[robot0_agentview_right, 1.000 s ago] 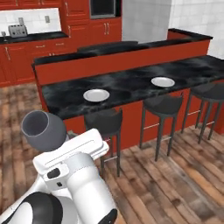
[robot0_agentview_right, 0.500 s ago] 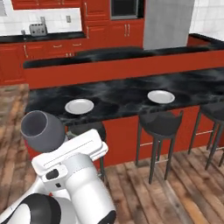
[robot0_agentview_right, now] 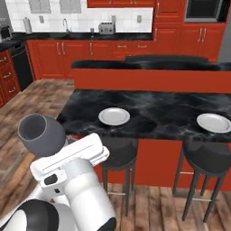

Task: Retrieve the wine glasses from the counter and place one next to each plate.

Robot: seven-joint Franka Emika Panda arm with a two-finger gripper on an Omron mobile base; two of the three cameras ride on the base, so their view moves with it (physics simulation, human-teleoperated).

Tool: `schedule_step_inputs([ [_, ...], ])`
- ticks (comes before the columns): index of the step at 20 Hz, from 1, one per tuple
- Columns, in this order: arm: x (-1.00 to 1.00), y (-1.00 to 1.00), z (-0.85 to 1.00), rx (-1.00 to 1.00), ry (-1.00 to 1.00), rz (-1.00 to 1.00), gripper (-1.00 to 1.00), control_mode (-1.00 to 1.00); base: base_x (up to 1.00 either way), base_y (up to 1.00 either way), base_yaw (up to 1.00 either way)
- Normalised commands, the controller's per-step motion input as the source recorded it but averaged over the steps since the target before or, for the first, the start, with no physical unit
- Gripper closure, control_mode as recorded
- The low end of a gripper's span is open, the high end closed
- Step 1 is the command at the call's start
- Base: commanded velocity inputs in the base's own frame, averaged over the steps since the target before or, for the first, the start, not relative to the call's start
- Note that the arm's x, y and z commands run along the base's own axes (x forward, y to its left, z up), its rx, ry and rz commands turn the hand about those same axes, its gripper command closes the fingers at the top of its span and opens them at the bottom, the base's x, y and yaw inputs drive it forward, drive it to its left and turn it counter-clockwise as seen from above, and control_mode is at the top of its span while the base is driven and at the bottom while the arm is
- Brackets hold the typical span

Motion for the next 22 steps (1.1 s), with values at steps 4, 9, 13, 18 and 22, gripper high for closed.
schedule_step_inputs([
  [4, 0.00, 0.00, 0.00, 0.00, 0.00, 0.00, 1.00, 1.00, 0.31, -0.97, 0.33],
  [9, 0.00, 0.00, 0.00, 0.00, 0.00, 0.00, 1.00, 1.00, 0.96, -0.14, 0.19],
  [13, 0.00, 0.00, 0.00, 0.00, 0.00, 0.00, 1.00, 1.00, 0.88, 0.00, 0.21],
  [18, 0.00, 0.00, 0.00, 0.00, 0.00, 0.00, 1.00, 1.00, 0.88, -0.22, 0.24],
  [22, 0.00, 0.00, 0.00, 0.00, 0.00, 0.00, 1.00, 1.00, 0.69, -0.29, 0.27],
])
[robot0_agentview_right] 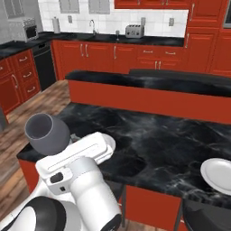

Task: Retrieve the wine glasses from the counter and place one next to each plate.

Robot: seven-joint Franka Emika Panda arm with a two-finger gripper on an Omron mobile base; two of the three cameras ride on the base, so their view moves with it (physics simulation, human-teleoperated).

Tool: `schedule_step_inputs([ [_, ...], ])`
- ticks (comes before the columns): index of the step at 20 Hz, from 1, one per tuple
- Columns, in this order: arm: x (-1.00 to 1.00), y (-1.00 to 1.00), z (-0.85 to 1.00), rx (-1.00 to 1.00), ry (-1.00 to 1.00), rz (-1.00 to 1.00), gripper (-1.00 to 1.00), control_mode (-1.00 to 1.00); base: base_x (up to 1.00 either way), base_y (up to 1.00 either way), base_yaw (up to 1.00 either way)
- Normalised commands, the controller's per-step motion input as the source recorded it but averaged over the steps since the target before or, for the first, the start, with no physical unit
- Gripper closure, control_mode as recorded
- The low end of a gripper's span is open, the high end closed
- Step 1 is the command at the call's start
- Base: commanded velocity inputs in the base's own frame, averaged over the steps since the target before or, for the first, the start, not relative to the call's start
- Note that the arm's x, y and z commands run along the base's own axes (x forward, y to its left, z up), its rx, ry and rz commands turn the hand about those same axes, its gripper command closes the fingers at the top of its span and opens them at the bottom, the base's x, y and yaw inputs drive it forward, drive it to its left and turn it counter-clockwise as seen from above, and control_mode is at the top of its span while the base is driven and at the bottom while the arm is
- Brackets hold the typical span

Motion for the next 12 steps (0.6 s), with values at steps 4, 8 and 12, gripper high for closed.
schedule_step_inputs([
  [4, 0.00, 0.00, 0.00, 0.00, 0.00, 0.00, 1.00, 1.00, 0.54, -0.15, 0.20],
  [8, 0.00, 0.00, 0.00, 0.00, 0.00, 0.00, 1.00, 1.00, 0.34, -0.06, 0.03],
  [12, 0.00, 0.00, 0.00, 0.00, 0.00, 0.00, 1.00, 1.00, 0.19, -0.03, -0.06],
])
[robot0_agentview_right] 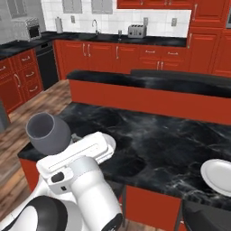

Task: Retrieve the wine glasses from the counter and place one next to each plate.

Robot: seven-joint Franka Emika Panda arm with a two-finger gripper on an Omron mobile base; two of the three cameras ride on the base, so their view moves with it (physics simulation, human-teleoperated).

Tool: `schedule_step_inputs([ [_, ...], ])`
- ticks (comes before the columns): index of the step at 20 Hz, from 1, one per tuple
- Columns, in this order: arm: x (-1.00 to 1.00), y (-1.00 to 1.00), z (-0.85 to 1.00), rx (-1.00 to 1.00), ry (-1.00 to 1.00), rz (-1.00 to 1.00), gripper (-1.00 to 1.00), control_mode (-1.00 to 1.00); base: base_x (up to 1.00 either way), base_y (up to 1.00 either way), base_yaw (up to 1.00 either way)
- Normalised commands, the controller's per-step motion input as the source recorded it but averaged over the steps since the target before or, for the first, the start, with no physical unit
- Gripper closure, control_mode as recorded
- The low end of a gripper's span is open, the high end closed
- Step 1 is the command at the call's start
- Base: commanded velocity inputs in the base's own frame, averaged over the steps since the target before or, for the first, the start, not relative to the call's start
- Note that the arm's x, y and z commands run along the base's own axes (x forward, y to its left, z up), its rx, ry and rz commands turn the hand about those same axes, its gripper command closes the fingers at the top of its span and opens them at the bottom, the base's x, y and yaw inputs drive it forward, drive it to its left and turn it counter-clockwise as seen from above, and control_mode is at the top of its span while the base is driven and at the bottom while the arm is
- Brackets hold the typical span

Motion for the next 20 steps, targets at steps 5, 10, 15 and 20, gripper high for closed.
schedule_step_inputs([
  [5, 0.00, 0.00, 0.00, 0.00, 0.00, 0.00, 1.00, 1.00, 0.09, -0.15, -0.22],
  [10, 0.00, 0.00, 0.00, 0.00, 0.00, 0.00, 1.00, 1.00, 0.09, -0.07, -0.20],
  [15, 0.30, -0.06, 0.00, 0.00, 0.16, -0.06, 1.00, -1.00, 0.04, 0.00, -0.03],
  [20, 0.68, -0.25, -0.07, 0.00, 0.13, -0.01, 1.00, -1.00, 0.00, 0.00, 0.00],
])
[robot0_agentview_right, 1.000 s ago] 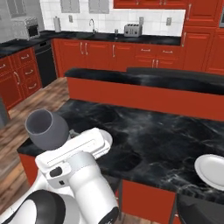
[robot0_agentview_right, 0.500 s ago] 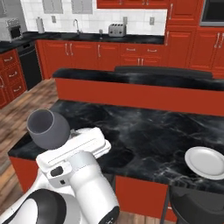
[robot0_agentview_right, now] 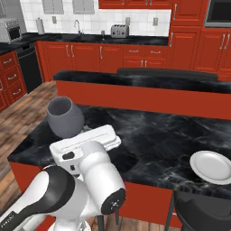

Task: Retrieve the wine glasses from the counter and place one next to each plate.

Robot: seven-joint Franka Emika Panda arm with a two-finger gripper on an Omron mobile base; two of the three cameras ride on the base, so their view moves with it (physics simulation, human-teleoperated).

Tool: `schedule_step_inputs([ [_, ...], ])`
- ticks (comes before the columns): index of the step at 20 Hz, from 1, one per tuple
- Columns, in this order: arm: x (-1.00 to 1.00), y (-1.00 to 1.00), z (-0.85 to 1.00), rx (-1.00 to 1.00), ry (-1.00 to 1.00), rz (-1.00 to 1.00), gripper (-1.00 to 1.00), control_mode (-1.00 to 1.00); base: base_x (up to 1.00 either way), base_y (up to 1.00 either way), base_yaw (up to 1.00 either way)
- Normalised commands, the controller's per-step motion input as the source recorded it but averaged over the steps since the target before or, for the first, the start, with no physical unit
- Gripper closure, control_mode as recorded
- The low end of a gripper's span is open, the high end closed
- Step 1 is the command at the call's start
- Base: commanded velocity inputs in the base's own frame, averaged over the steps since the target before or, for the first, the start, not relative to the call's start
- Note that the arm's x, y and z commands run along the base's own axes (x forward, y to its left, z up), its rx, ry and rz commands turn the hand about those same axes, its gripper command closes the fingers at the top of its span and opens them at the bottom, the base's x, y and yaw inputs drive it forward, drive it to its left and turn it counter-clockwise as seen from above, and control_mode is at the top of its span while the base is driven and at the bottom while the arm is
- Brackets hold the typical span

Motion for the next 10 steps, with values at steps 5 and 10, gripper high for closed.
schedule_step_inputs([
  [5, 0.54, -0.30, -0.26, 0.00, 0.01, 0.06, 1.00, -1.00, 0.00, 0.00, 0.00],
  [10, 0.54, -0.10, -0.47, -0.02, -0.06, 0.07, 1.00, -1.00, 0.00, 0.00, 0.00],
])
